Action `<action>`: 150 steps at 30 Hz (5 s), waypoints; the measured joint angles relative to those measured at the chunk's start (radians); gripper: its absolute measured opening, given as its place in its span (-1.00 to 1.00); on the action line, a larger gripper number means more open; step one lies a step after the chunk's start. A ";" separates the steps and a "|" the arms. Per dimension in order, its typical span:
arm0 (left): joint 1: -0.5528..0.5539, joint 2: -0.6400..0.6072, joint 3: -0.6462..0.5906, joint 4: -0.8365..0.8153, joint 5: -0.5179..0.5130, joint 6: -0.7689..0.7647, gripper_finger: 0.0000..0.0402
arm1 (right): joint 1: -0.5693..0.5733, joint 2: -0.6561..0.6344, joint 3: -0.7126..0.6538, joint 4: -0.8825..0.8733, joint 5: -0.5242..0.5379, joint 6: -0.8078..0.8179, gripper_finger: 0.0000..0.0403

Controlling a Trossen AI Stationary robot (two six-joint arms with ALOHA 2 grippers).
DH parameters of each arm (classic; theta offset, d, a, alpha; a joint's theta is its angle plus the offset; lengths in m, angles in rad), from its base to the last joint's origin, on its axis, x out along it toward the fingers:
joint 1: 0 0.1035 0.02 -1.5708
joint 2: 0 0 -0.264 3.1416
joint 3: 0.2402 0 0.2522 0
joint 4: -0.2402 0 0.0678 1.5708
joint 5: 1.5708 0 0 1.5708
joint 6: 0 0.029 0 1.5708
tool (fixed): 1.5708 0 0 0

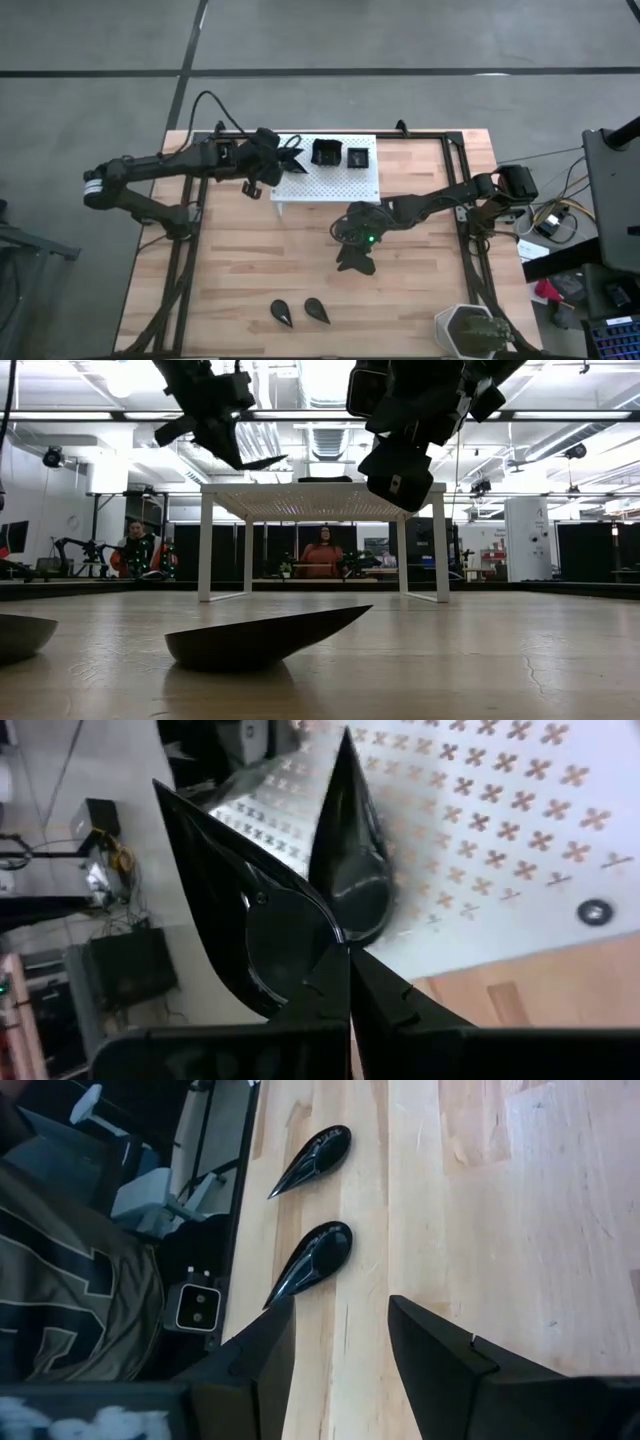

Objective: Pick & Place Mini shaped plates
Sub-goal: Stack the drop shaped plate on top of the drop shaped plate on the shelf

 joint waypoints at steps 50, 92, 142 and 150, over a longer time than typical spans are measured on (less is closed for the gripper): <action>-0.030 0.086 -0.013 0.018 -0.168 0.014 -0.75 | 0.017 0.000 -0.005 -0.001 -0.001 -0.001 -0.27; 0.032 0.094 -0.013 -0.042 0.006 -0.226 -1.00 | 0.023 0.005 -0.008 0.000 0.027 -0.008 -0.35; 0.079 0.064 -0.012 0.100 0.182 -0.341 -1.00 | 0.026 0.005 -0.022 -0.001 0.057 -0.024 -0.47; 0.079 0.066 -0.012 0.098 0.193 -0.361 -1.00 | 0.028 0.005 -0.023 -0.001 0.059 -0.022 -0.45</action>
